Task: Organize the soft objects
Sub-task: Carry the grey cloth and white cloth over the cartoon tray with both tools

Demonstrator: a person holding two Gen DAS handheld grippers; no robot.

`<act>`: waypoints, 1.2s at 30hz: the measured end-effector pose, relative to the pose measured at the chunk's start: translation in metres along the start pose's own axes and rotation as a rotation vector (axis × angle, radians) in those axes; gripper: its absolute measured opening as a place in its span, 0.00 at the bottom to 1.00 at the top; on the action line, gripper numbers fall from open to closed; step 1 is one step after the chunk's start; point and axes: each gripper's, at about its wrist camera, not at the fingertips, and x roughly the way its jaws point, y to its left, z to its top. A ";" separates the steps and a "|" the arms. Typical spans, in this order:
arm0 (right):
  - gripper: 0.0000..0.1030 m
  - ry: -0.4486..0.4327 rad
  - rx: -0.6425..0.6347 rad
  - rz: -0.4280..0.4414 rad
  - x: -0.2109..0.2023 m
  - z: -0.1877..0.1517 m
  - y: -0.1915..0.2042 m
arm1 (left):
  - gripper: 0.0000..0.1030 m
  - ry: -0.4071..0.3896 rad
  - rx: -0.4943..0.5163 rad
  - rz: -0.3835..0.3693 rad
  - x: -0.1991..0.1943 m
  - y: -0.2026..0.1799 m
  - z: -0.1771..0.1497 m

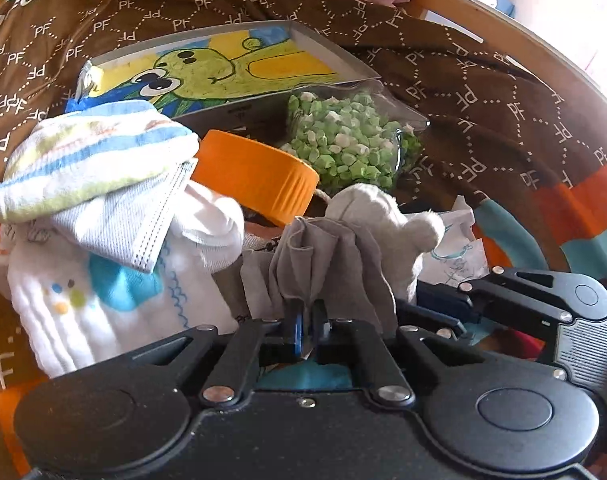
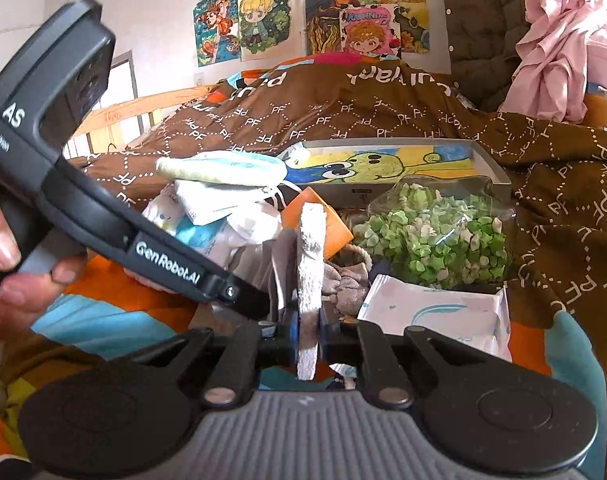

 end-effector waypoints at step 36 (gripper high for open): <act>0.11 -0.350 0.229 -0.093 0.046 0.110 -0.075 | 0.02 -0.468 -0.220 0.083 -0.038 0.037 0.093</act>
